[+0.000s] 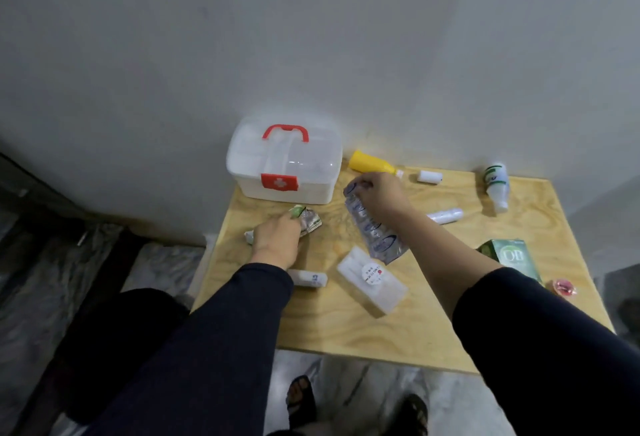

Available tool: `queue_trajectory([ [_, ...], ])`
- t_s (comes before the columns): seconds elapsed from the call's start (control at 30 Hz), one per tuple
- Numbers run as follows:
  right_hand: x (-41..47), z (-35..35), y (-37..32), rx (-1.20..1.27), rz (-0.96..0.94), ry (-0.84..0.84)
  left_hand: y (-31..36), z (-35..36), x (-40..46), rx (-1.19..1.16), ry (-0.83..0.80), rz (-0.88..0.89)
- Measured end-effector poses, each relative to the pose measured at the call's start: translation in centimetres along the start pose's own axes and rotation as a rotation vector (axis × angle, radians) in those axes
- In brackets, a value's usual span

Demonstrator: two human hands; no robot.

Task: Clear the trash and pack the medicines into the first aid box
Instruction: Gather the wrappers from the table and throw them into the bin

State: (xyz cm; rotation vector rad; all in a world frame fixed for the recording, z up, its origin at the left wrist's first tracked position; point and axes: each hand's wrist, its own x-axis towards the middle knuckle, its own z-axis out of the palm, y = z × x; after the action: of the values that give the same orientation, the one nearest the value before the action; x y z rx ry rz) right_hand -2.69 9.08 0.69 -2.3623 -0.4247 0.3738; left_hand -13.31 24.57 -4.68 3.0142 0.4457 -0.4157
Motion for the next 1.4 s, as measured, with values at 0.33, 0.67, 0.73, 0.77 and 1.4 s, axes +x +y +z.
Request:
queue_trajectory([
  [0.33,-3.2,0.9,-1.4,0.001,0.084,0.129,-1.1,-1.6,-0.6,0.111,0.103,0.161],
  [0.67,-10.5,2.4,-8.3,0.161,0.079,0.224,-6.2,-5.9,-9.8,-0.343,0.416,-0.165],
  [0.73,-11.9,4.3,-10.4,0.160,0.046,0.173,-8.2,-5.8,-12.6,-0.409,0.436,-0.247],
  [0.77,-12.6,5.4,-11.4,0.159,0.021,0.136,-9.3,-5.6,-14.1,-0.436,0.435,-0.280],
  [1.4,-16.4,37.0,-29.4,-0.027,-0.082,-0.323,-36.7,7.9,-26.2,-0.822,0.276,-0.777],
])
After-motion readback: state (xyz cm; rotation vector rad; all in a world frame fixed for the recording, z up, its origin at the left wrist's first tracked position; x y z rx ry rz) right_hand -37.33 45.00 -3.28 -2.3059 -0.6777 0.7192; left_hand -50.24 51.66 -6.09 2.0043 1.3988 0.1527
